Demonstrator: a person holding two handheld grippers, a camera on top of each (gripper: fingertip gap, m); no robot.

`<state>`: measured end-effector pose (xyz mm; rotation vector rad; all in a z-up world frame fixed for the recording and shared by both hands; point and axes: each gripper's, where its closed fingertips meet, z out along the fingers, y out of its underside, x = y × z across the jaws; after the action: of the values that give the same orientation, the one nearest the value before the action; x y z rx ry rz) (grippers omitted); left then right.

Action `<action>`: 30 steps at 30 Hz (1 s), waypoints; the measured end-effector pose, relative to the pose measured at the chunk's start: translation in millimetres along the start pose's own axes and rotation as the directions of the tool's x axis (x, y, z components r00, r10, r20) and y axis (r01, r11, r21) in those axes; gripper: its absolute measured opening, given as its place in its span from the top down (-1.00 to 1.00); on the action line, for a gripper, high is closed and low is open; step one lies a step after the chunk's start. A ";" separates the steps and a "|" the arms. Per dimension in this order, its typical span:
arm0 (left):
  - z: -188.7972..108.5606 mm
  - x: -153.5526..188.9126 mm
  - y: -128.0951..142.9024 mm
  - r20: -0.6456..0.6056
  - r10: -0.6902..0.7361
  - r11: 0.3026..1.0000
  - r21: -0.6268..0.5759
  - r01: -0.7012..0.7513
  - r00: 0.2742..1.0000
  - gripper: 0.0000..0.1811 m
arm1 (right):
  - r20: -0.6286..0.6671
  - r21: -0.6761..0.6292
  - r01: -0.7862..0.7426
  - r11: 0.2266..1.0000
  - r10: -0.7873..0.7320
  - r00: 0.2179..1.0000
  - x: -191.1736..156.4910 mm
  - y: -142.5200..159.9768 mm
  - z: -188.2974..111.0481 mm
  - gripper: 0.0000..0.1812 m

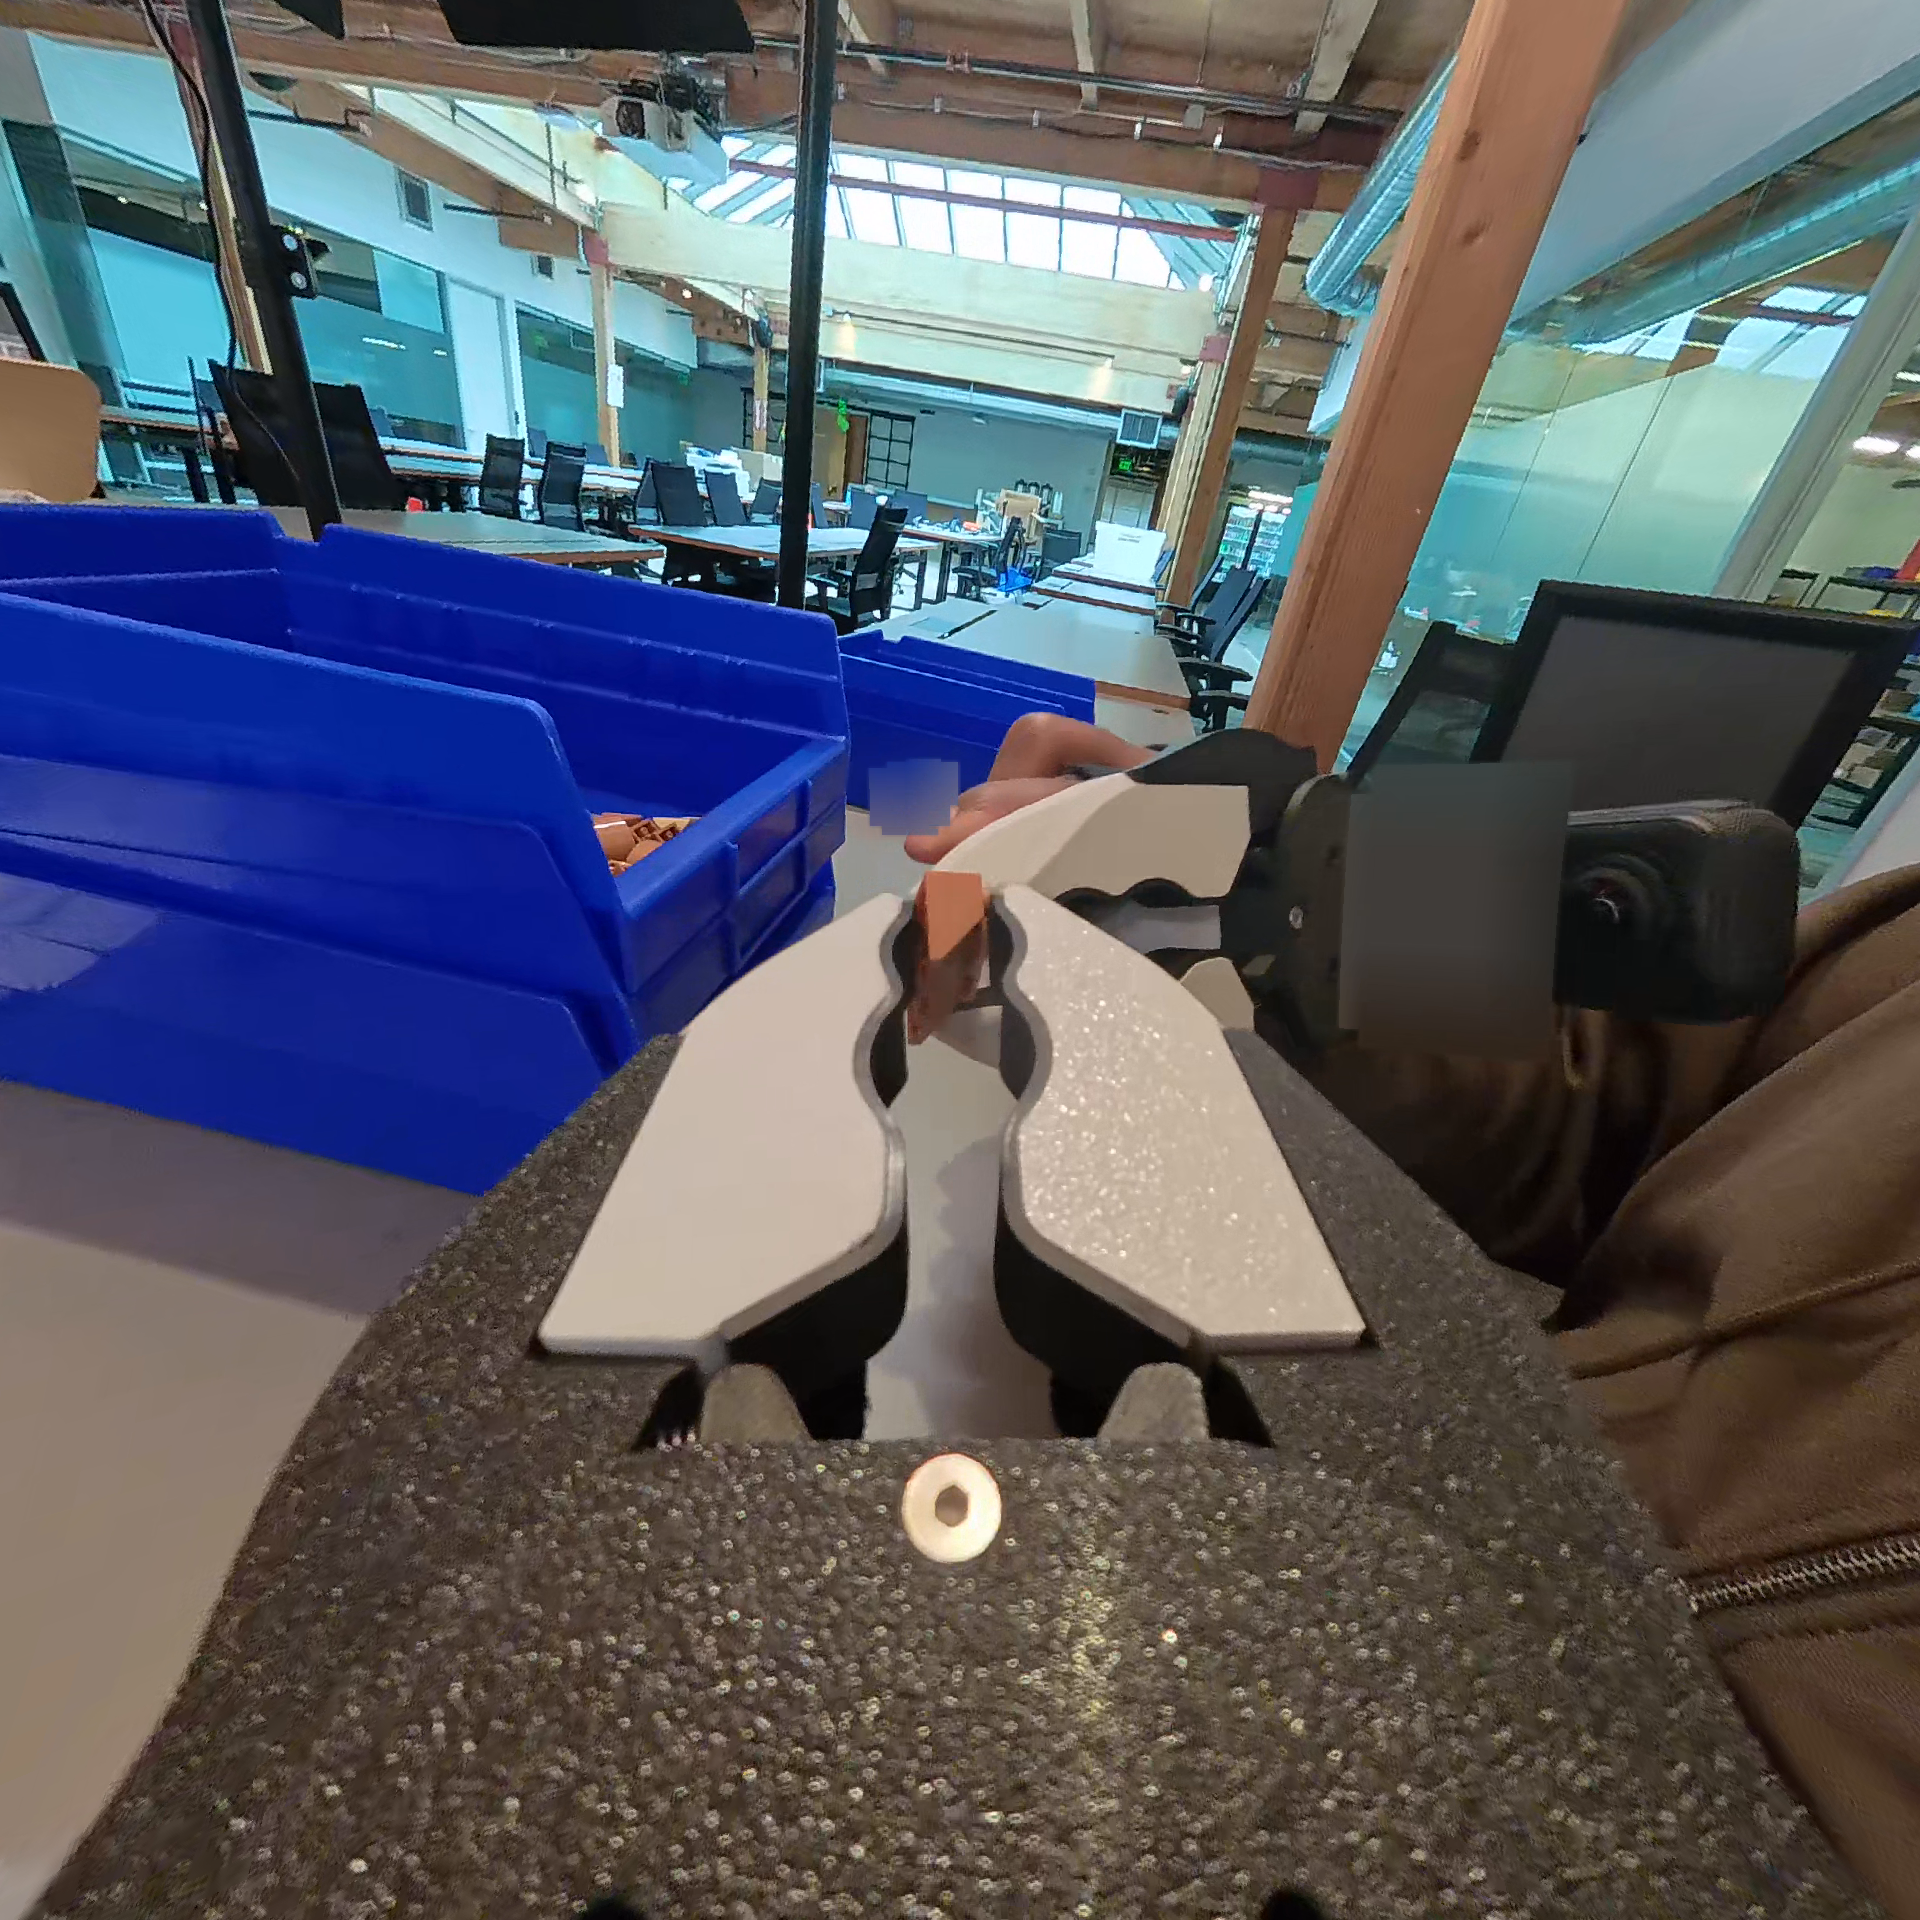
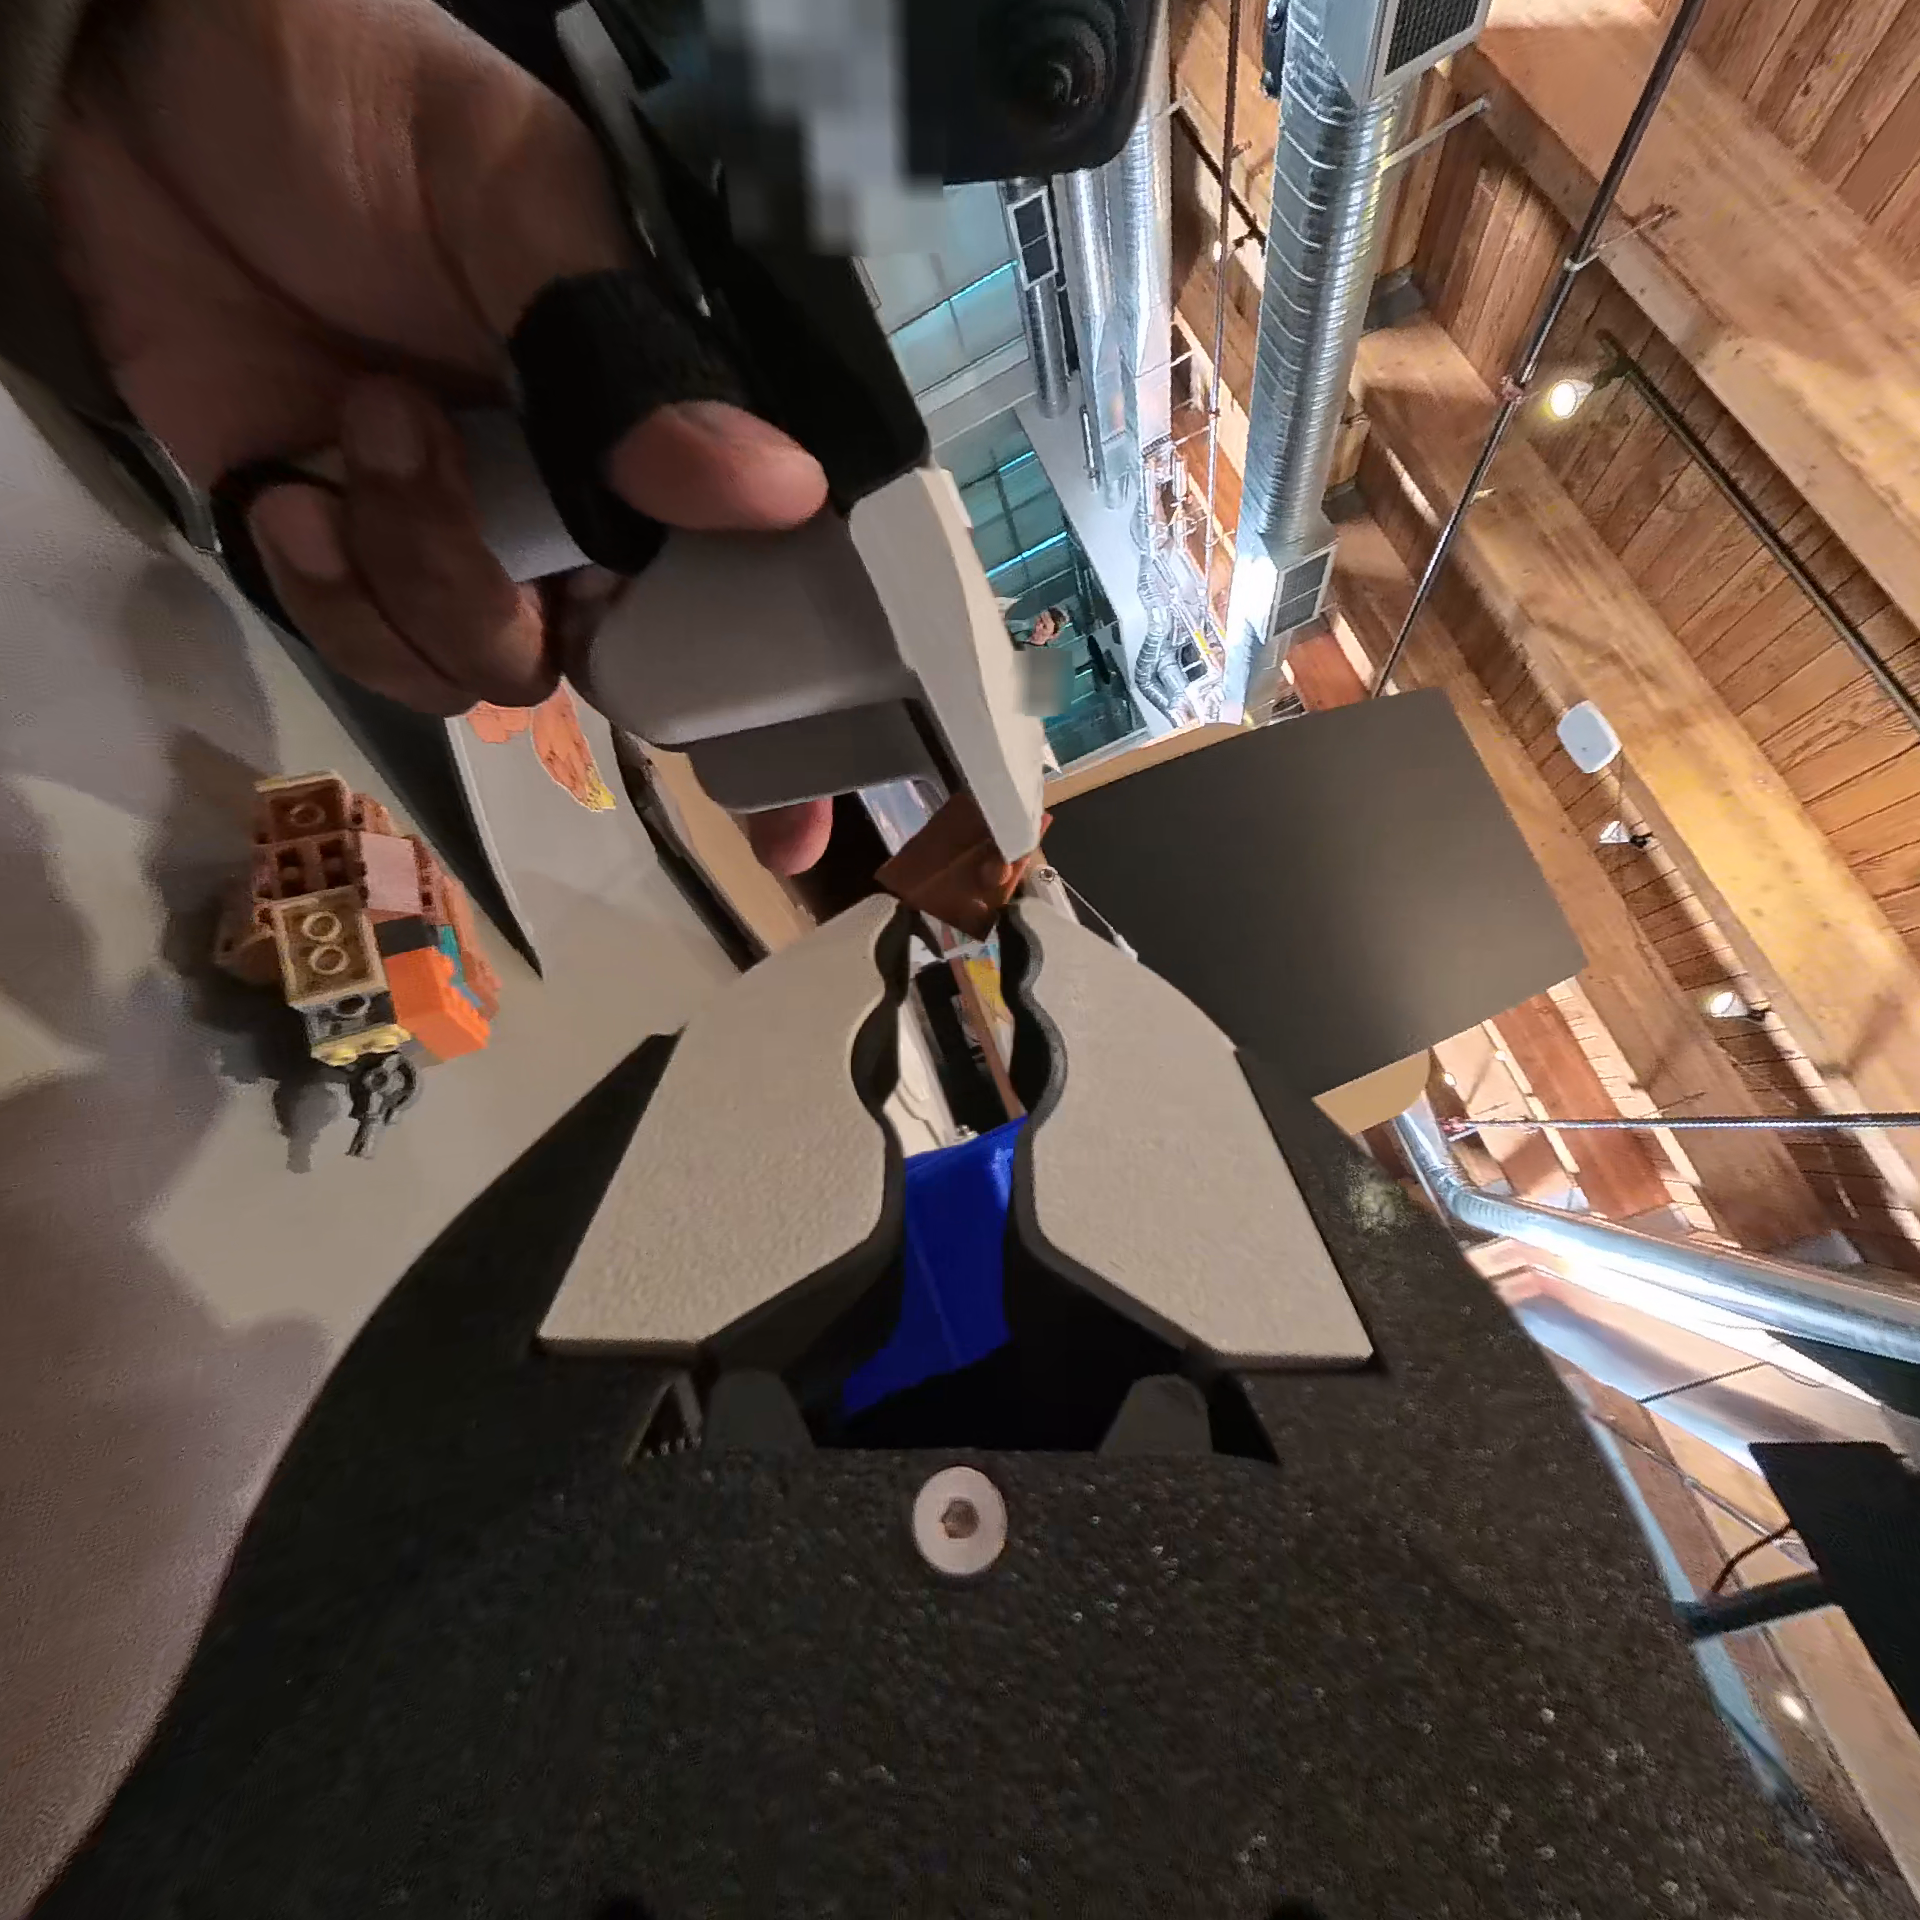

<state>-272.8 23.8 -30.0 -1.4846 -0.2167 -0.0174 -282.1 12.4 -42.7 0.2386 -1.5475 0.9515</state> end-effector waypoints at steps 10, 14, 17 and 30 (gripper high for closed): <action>-5.3 9.9 -12.9 -0.164 -0.149 0.978 0.121 0.169 0.975 0.87 | -0.075 0.062 0.020 0.998 -0.015 0.997 9.2 -13.9 -5.4 0.93; -9.6 15.8 -22.3 -0.164 -0.032 0.973 0.219 0.068 0.986 0.87 | -0.033 0.123 -0.145 0.982 0.150 0.988 11.5 -22.5 -7.7 0.87; -15.2 21.0 -32.6 -0.144 0.056 0.953 0.302 -0.010 0.988 0.87 | -0.014 0.163 -0.232 0.959 0.237 0.971 12.7 -31.6 -9.5 0.81; -19.3 31.6 -43.7 -0.335 -0.140 0.863 0.420 0.281 0.932 0.87 | -0.175 0.233 -0.178 0.956 0.222 0.959 25.3 -49.0 -14.6 0.65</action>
<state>-245.5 4.6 16.6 -0.9565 -0.1289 -0.3446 -246.0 0.2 -0.1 0.1342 -1.3002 1.2684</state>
